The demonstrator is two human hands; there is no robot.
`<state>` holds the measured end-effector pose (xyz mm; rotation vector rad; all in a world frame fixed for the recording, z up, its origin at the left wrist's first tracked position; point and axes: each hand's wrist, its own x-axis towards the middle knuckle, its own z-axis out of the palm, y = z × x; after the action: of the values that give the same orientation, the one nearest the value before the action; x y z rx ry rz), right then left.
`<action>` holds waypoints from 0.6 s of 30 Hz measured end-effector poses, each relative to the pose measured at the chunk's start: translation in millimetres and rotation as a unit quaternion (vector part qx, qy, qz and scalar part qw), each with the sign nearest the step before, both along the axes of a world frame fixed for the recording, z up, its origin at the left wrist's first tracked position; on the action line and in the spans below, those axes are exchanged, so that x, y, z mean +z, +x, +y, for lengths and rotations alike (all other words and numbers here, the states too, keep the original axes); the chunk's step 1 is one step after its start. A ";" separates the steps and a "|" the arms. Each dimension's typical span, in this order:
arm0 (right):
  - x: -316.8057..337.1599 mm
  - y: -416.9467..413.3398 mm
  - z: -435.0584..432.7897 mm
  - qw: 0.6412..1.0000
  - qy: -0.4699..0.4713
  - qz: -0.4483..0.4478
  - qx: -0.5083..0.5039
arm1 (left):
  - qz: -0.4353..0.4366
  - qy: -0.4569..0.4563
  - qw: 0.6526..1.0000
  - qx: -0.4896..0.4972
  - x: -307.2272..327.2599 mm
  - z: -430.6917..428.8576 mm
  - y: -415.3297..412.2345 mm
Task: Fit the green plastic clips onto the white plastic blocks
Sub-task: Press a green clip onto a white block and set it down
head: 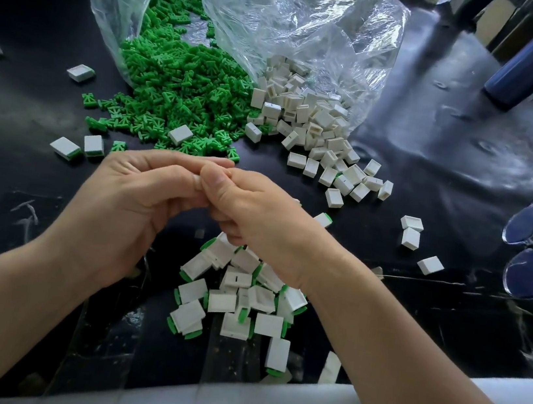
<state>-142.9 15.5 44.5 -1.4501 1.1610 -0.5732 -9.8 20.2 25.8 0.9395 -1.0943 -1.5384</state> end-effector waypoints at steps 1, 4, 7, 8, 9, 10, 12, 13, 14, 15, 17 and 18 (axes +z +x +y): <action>-0.8 0.1 -0.1 1.000 0.003 -0.003 -0.002 | 0.000 0.001 1.000 0.002 1.0 0.4 -0.6; -1.8 0.0 -0.4 1.000 0.009 -0.014 -0.005 | -0.014 0.003 1.000 0.003 1.4 -0.4 0.5; -0.8 -2.9 -3.8 1.000 -0.007 0.005 -0.012 | -0.030 0.014 0.999 0.018 -1.9 -3.6 3.5; -0.3 -5.4 -5.9 0.999 -0.020 0.033 -0.019 | -0.032 0.013 0.999 0.028 -2.7 -4.5 3.7; 0.3 -8.4 -8.4 0.997 -0.035 0.059 -0.030 | -0.039 0.006 0.999 0.033 -2.9 -4.9 3.3; 0.3 -11.8 -10.9 0.995 -0.050 0.079 -0.044 | -0.049 -0.006 0.998 0.033 -2.8 -4.6 2.9; -1.1 -18.6 -16.2 0.985 -0.094 0.119 -0.080 | -0.071 -0.027 0.997 0.027 -1.7 -2.9 2.0; -3.3 -21.9 -18.9 0.977 -0.121 0.143 -0.101 | -0.082 -0.037 0.996 0.018 -1.2 -1.2 1.6; -6.4 -25.4 -22.2 0.966 -0.151 0.167 -0.124 | -0.093 -0.046 0.995 0.003 -0.7 0.7 0.8; -10.1 -28.9 -26.0 0.953 -0.180 0.196 -0.146 | -0.103 -0.054 0.993 -0.019 0.0 2.9 0.1; -16.5 -34.0 -34.0 0.928 -0.219 0.243 -0.181 | -0.124 -0.071 0.986 -0.083 1.8 7.2 -1.8; -18.8 -36.0 -37.6 0.921 -0.227 0.254 -0.192 | -0.136 -0.081 0.980 -0.121 2.6 9.5 -2.5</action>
<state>-178.9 -22.1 25.7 -1.8439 1.8377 -0.8016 -12.3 29.7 28.4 0.9496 -1.5524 -1.5145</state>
